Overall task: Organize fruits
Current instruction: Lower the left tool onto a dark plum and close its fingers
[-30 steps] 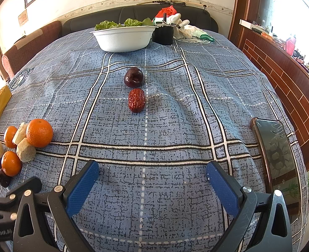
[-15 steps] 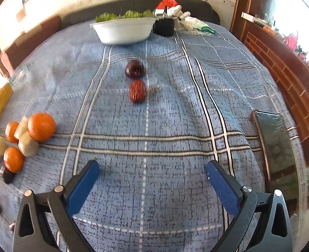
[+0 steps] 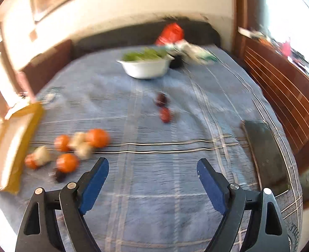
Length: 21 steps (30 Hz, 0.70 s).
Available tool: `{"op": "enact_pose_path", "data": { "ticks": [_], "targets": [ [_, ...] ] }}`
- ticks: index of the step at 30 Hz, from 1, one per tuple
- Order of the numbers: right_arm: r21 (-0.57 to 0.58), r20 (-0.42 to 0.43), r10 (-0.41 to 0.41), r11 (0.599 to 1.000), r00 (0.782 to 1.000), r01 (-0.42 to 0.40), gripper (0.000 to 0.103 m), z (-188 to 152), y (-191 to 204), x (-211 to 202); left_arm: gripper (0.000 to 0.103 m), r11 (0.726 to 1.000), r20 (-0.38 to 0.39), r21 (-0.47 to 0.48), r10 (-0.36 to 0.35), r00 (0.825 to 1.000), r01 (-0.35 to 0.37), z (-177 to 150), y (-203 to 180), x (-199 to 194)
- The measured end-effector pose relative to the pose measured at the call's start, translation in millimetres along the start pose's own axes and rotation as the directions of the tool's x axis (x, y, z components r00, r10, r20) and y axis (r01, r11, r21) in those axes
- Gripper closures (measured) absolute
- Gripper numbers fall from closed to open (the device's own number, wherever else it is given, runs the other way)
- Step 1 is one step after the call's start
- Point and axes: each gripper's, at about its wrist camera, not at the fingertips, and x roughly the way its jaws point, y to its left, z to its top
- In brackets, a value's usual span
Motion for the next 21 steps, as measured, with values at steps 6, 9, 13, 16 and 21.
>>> {"op": "enact_pose_path", "data": {
  "ticks": [6, 9, 13, 16, 21],
  "targets": [
    [-0.096, -0.087, 0.203, 0.973, 0.975, -0.211, 0.024, -34, 44, -9, 0.000, 0.999, -0.130, -0.033, -0.046, 0.990, 0.042, -25, 13, 35],
    [-0.135, -0.143, 0.265, 0.949, 0.954, -0.284, 0.038, -51, 68, 1, 0.004, 0.998, -0.215, 0.004, -0.067, 0.974, 0.070, -46, 9, 52],
    [-0.177, -0.166, 0.277, 0.936, 0.946, -0.305, 0.039, -63, 86, 8, 0.029, 0.990, -0.330, 0.025, -0.122, 0.936, 0.138, -72, 4, 71],
    [-0.198, -0.179, 0.286, 0.927, 0.941, -0.319, 0.039, -66, 93, 13, 0.034, 0.986, -0.389, 0.051, -0.129, 0.912, 0.161, -88, -2, 81],
    [-0.206, -0.204, 0.295, 0.919, 0.934, -0.335, 0.043, -68, 99, 20, 0.034, 0.977, -0.453, 0.098, -0.123, 0.883, 0.187, -107, -12, 97]
  ]
}}
